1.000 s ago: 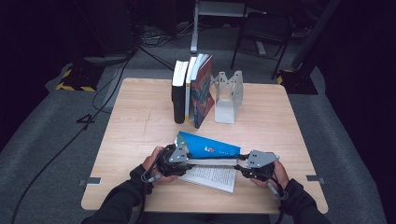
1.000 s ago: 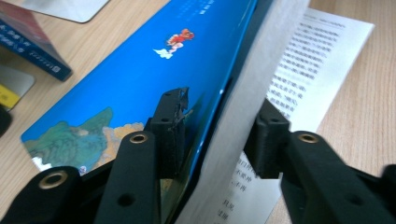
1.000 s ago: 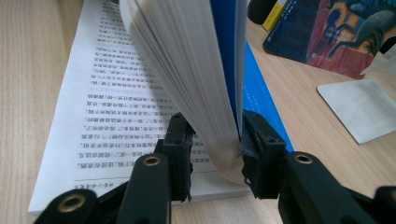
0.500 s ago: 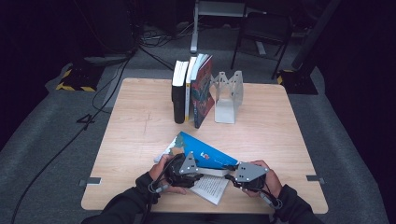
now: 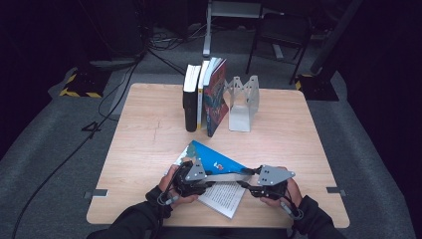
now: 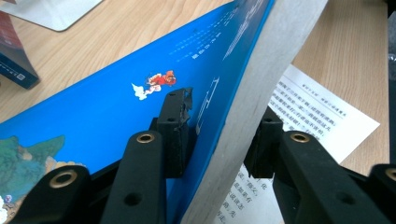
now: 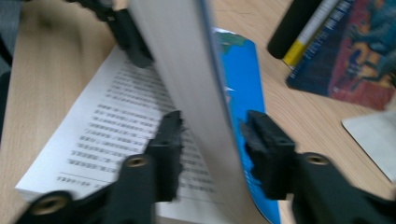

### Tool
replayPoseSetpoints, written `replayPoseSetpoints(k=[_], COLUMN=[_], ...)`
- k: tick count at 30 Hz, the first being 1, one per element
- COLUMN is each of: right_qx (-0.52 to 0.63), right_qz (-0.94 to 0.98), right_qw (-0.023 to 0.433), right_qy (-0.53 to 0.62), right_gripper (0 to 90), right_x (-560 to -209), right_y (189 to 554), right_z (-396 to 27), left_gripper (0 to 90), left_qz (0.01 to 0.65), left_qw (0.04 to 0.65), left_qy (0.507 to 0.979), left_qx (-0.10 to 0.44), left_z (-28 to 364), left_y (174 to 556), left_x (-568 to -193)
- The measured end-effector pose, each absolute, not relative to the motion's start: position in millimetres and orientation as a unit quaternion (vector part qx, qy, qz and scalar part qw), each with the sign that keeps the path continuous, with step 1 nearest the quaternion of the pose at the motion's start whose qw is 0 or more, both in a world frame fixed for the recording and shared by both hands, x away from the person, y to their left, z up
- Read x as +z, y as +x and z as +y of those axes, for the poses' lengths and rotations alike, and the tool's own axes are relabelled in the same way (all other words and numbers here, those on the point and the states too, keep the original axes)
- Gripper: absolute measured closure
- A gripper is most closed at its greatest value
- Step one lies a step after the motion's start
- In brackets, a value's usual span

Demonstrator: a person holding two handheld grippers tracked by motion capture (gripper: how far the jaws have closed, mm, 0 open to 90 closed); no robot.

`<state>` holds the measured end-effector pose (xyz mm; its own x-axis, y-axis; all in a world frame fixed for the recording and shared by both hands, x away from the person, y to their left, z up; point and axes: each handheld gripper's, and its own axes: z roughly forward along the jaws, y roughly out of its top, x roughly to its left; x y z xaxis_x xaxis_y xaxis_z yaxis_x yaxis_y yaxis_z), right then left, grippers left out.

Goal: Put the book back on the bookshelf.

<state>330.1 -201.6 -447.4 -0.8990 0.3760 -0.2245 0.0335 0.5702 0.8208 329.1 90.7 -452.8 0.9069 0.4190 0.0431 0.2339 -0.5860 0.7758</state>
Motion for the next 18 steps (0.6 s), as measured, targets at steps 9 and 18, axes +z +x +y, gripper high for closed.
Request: replayPoseSetpoints(k=[9,18], right_qx=[0.448,0.385], right_qz=[0.847,0.884], right_qw=[0.176,0.150], right_qy=[0.227,0.218], right_gripper=[46.1,45.1], right_x=[-459.7,-489.0], right_y=[356.1,363.2], right_z=[-250.9,-240.7], left_gripper=[67.0,67.6], left_qz=[0.209,0.212], left_qw=[0.471,0.485], left_qy=[0.853,0.845], left_qx=[0.083,0.079], left_z=[109.6,116.0], left_y=[337.3,340.5], left_x=[-445.3,-442.1])
